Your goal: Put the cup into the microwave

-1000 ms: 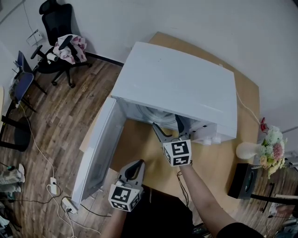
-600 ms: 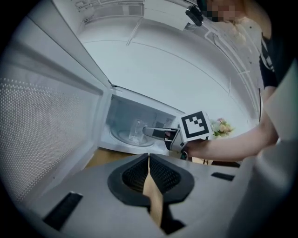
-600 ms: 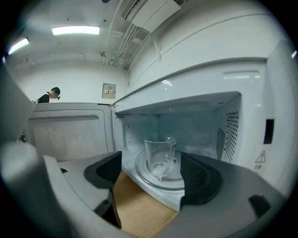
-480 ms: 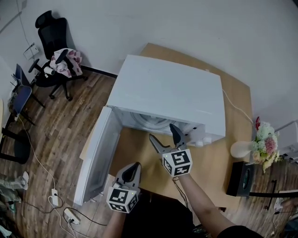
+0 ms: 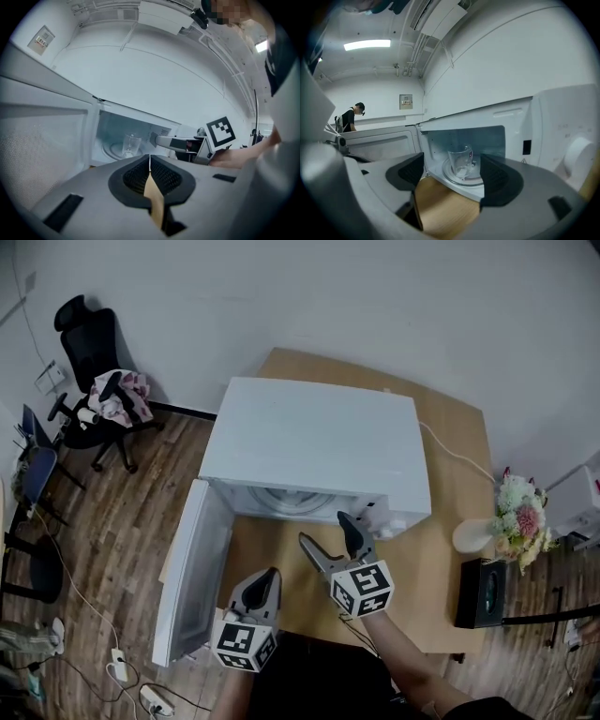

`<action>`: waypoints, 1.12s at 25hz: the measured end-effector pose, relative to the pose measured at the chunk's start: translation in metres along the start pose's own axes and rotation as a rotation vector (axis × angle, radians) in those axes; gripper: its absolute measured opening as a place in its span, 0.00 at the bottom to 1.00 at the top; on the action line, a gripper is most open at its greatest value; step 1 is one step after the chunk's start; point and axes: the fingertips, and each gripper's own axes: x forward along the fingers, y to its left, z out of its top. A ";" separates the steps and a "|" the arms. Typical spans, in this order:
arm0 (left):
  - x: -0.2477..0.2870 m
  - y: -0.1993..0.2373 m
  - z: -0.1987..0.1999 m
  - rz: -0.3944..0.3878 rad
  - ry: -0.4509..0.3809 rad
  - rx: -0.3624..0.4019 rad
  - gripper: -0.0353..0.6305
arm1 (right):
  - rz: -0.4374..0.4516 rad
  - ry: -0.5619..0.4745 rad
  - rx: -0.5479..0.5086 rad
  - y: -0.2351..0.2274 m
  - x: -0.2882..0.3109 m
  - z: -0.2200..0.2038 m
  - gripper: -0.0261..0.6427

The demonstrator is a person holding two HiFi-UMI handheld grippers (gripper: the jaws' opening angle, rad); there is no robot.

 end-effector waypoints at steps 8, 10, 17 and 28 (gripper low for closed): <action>0.013 -0.019 0.027 -0.067 -0.031 0.038 0.06 | -0.057 -0.045 0.063 -0.010 -0.044 0.025 0.58; 0.016 -0.023 0.032 -0.084 -0.035 0.047 0.06 | -0.057 -0.061 0.072 -0.010 -0.055 0.032 0.58; 0.025 -0.041 0.051 -0.142 -0.054 0.088 0.06 | -0.098 -0.128 0.080 -0.016 -0.097 0.059 0.46; 0.034 -0.064 0.065 -0.201 -0.066 0.125 0.06 | -0.266 -0.197 0.064 -0.054 -0.160 0.078 0.03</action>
